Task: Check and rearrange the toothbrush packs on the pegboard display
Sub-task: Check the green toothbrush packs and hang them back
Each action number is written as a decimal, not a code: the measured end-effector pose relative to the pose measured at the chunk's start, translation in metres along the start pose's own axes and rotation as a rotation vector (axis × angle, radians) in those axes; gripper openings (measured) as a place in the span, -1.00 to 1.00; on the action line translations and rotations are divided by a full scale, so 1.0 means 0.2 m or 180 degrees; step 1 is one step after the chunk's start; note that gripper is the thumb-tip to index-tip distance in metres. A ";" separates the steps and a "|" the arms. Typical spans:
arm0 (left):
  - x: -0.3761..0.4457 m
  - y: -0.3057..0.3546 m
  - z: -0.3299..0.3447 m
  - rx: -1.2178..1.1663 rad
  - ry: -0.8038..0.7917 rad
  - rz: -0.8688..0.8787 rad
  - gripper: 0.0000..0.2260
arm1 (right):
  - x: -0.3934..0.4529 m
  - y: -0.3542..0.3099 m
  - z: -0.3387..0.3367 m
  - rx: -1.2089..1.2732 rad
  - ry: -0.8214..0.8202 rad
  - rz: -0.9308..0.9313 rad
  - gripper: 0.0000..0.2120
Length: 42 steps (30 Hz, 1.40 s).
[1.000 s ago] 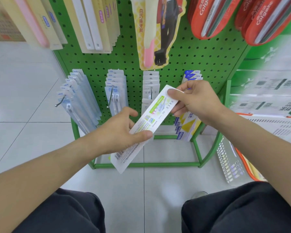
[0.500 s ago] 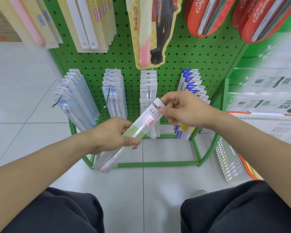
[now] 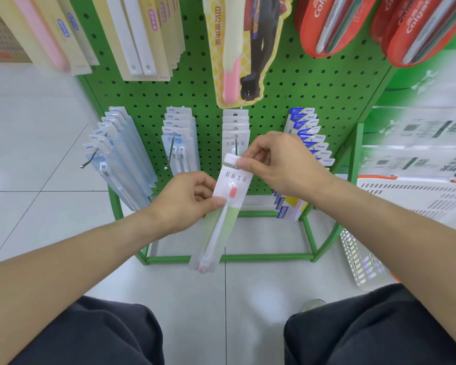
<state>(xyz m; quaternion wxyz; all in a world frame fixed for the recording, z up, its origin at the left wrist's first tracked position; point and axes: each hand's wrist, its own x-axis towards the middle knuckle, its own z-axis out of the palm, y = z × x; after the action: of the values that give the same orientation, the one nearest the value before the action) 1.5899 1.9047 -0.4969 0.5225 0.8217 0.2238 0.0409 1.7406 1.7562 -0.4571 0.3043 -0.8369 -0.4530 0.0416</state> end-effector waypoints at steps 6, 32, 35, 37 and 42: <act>0.04 -0.04 0.01 0.0138 0.0043 -0.0087 -0.98 | 0.02 0.02 0.03 0.0229 0.0316 0.0029 -0.85; 0.13 -0.04 0.03 0.0756 0.0084 -0.0098 -0.90 | 0.31 0.05 0.06 -0.0678 0.0173 0.0156 -0.88; 0.13 -0.05 0.01 0.0821 0.0121 -0.0079 -0.88 | 0.29 0.06 0.05 -0.0551 0.0099 0.0150 -0.89; 0.13 -0.06 0.00 0.0854 0.0076 -0.0066 -0.84 | 0.26 0.07 0.05 -0.0525 0.0149 0.0113 -0.88; 0.14 -0.07 -0.01 0.1031 -0.0123 -0.0211 -0.82 | 0.19 0.10 0.01 -0.0539 0.0336 -0.0009 -0.86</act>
<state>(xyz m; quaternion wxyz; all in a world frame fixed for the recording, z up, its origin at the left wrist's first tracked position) 1.6097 1.9226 -0.5137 0.3885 0.8880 0.2444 -0.0288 1.7774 1.7784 -0.4622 0.2559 -0.8600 -0.4395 -0.0415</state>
